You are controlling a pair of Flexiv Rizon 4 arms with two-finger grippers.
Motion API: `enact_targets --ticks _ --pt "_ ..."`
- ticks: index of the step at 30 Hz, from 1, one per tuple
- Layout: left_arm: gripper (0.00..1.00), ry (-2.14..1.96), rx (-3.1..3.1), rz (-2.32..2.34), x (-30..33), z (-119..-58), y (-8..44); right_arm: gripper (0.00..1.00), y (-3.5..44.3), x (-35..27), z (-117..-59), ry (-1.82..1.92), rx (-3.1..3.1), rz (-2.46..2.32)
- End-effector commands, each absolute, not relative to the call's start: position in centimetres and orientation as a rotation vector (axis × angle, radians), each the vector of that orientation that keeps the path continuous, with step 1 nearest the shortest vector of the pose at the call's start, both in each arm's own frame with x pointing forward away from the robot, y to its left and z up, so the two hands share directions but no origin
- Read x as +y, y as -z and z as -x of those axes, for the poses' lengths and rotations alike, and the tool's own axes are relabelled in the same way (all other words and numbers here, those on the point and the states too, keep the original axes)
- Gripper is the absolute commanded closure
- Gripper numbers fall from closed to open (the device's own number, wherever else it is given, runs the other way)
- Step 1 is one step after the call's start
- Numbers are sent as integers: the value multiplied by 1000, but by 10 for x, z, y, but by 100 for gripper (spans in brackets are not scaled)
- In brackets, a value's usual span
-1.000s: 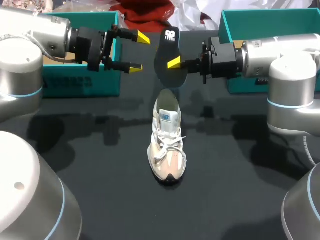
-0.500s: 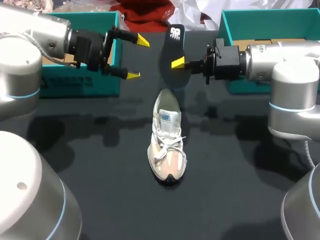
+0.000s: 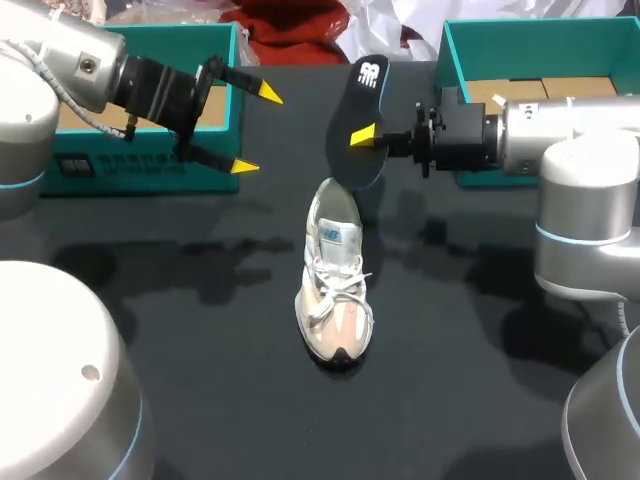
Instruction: Take the shoe out of the shoebox, open the shoe tongue, remove and reinsert the insole, then place the shoe into the shoebox
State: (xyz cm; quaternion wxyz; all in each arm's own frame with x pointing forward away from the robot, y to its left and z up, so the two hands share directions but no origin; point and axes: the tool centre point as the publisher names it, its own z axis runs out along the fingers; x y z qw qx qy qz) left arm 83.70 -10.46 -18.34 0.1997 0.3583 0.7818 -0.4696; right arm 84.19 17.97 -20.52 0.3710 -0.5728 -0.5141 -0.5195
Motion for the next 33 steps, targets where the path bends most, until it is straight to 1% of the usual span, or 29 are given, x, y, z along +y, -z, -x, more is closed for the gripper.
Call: enact_targets --ticks 1,3,7,12,14,15,16,30,33 --pt "0 1294 2210 -1019 -107 -837 178 100 203 180 -838 1330 -1322 1487" --pt "0 1294 2210 -1019 -107 -837 178 100 203 180 -838 1330 -1322 1487" --pt "0 1334 2489 -716 -112 -840 189 100 210 178 -838 1373 -1313 1451" --pt "0 1355 2676 -445 -104 -846 199 100 220 177 -845 1465 -1265 1355" --pt "0 1284 2749 -378 -102 -845 204 100 221 180 -848 1498 -1250 1322" --pt "0 1103 2775 -342 -100 -843 207 100 223 184 -851 1510 -1251 1331" --pt "0 1103 2775 -342 -100 -843 207 100 224 187 -853 1529 -1266 1396" --pt "0 1096 2792 -321 -100 -844 210 100 224 187 -853 1529 -1266 1396" --pt "0 1077 2844 -298 -98 -848 218 100 239 187 -850 1575 -1299 1347"
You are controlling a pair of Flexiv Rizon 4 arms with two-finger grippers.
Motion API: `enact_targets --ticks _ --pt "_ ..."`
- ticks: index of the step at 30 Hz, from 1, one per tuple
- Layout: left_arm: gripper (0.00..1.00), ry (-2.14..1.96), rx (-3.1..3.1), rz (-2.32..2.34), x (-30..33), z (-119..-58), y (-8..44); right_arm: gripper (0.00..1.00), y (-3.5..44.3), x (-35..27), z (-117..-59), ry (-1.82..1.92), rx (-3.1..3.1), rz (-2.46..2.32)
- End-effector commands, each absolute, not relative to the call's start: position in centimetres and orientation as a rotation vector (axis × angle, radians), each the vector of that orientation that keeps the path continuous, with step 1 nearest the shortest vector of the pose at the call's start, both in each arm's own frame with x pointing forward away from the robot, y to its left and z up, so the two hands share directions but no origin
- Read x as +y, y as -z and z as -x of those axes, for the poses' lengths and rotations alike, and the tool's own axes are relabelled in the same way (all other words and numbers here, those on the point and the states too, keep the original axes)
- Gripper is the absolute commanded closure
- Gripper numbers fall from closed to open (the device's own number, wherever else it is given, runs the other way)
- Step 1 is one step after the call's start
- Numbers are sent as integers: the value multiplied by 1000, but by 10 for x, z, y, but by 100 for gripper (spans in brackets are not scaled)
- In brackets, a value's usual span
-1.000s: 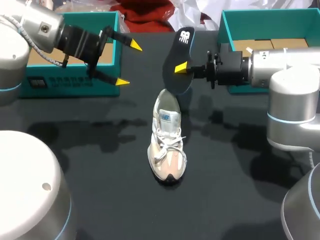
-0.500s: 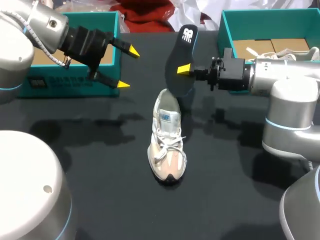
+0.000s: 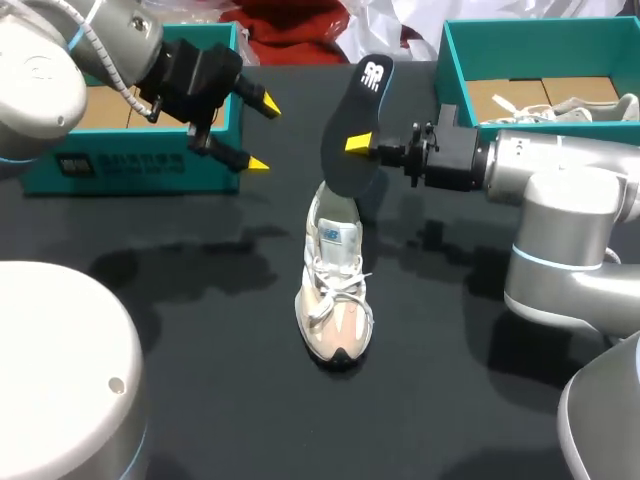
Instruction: Take the shoe out of the shoebox, open the shoe tongue, remove and reinsert the insole, then place the shoe into the shoebox
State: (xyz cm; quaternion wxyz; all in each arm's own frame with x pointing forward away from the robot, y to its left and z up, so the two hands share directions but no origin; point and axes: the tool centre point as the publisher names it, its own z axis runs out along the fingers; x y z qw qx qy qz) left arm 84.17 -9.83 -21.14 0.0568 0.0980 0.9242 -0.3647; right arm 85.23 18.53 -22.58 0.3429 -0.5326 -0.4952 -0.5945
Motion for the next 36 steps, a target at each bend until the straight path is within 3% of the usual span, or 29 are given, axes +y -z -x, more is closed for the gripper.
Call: enact_targets --ticks 1,22,27,29,36 --pt "0 1069 2866 -276 -96 -848 221 100 242 187 -848 1583 -1319 1343" --pt "0 875 3006 -150 -90 -847 244 100 254 187 -842 1644 -1443 1301" --pt "0 860 3045 -168 -93 -843 258 100 257 190 -842 1659 -1557 1166" --pt "0 856 3051 -168 -91 -841 261 100 258 220 -833 1670 -1614 1107" --pt "0 769 3099 -261 -88 -828 271 100 262 203 -838 1713 -1763 982"
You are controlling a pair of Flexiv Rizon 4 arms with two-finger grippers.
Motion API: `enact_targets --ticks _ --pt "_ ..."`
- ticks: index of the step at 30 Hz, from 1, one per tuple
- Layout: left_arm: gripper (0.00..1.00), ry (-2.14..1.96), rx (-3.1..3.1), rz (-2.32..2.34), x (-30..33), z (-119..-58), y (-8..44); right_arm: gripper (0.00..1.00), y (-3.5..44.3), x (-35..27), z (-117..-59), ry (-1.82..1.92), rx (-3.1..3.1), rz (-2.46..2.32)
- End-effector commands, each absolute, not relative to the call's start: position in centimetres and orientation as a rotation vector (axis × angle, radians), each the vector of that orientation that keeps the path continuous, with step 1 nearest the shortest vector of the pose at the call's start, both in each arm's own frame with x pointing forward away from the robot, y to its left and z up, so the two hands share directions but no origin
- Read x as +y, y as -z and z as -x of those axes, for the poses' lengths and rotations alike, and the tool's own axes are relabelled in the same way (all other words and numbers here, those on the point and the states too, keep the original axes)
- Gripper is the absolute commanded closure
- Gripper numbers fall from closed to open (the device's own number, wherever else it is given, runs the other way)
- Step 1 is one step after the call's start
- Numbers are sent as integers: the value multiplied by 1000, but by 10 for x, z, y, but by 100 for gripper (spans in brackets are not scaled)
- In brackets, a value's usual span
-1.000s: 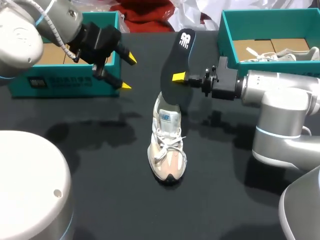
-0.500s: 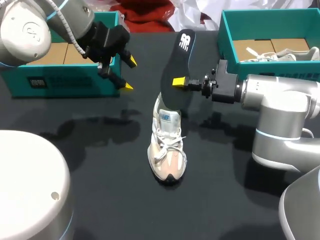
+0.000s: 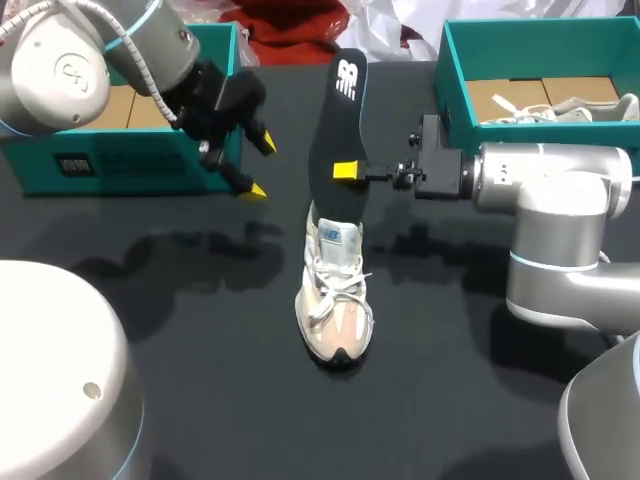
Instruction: Take the shoe out of the shoebox, open the shoe tongue, remove and reinsert the insole, then place the shoe into the shoebox
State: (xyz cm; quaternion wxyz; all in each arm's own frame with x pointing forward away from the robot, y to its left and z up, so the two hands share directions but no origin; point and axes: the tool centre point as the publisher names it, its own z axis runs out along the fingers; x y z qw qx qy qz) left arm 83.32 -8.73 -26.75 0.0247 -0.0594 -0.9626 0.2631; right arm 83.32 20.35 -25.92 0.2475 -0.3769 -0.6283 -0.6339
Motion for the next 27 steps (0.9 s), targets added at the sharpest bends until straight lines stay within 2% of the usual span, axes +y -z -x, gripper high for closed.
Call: enact_targets --ticks 1,12,27 --pt "0 -678 -2985 317 -87 -825 272 100 264 198 -839 1746 -1773 988" --pt "0 -678 -2985 317 -87 -825 272 100 264 198 -839 1746 -1773 988" --pt "0 -622 -3042 196 -96 -819 309 100 272 203 -836 1756 -1835 892"
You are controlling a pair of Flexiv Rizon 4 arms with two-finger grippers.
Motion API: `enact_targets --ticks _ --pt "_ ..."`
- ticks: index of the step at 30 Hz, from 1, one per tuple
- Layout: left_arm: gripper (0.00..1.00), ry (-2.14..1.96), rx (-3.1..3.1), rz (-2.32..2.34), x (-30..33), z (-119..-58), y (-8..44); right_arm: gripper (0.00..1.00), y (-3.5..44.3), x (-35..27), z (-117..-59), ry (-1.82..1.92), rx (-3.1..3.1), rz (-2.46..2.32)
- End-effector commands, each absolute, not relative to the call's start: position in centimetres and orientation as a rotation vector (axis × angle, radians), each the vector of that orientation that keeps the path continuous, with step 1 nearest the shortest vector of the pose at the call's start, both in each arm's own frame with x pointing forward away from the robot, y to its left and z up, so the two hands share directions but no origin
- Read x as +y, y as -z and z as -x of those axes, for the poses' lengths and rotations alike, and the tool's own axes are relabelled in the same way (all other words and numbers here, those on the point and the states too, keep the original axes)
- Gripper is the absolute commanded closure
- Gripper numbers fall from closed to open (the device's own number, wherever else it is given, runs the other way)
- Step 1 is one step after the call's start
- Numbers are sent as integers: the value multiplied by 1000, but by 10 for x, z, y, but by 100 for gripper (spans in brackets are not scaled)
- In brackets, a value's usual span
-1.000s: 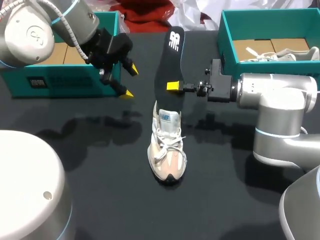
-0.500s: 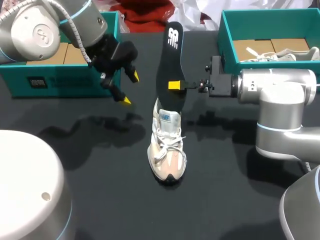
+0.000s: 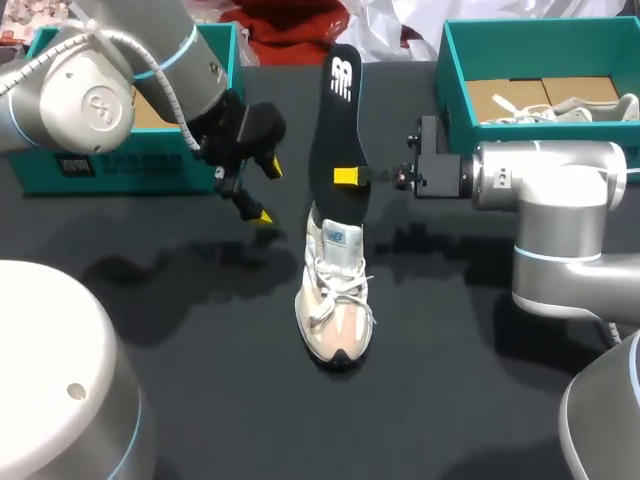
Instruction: Take the shoe out of the shoebox, open the shoe tongue, remove and reinsert the insole, then place the shoe into the shoebox
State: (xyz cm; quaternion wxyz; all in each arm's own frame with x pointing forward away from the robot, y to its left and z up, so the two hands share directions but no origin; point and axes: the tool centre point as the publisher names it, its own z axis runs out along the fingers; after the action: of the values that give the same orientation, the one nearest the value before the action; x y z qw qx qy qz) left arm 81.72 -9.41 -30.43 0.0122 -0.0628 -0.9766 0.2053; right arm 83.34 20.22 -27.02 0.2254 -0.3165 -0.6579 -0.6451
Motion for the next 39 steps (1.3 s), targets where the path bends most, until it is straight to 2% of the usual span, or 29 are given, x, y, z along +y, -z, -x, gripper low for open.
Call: enact_targets --ticks 1,39 --pt "0 -622 -3042 196 -96 -819 309 100 272 203 -836 1756 -1835 892" --pt "0 -661 -2968 228 -103 -823 330 100 251 222 -860 1877 -1764 846"
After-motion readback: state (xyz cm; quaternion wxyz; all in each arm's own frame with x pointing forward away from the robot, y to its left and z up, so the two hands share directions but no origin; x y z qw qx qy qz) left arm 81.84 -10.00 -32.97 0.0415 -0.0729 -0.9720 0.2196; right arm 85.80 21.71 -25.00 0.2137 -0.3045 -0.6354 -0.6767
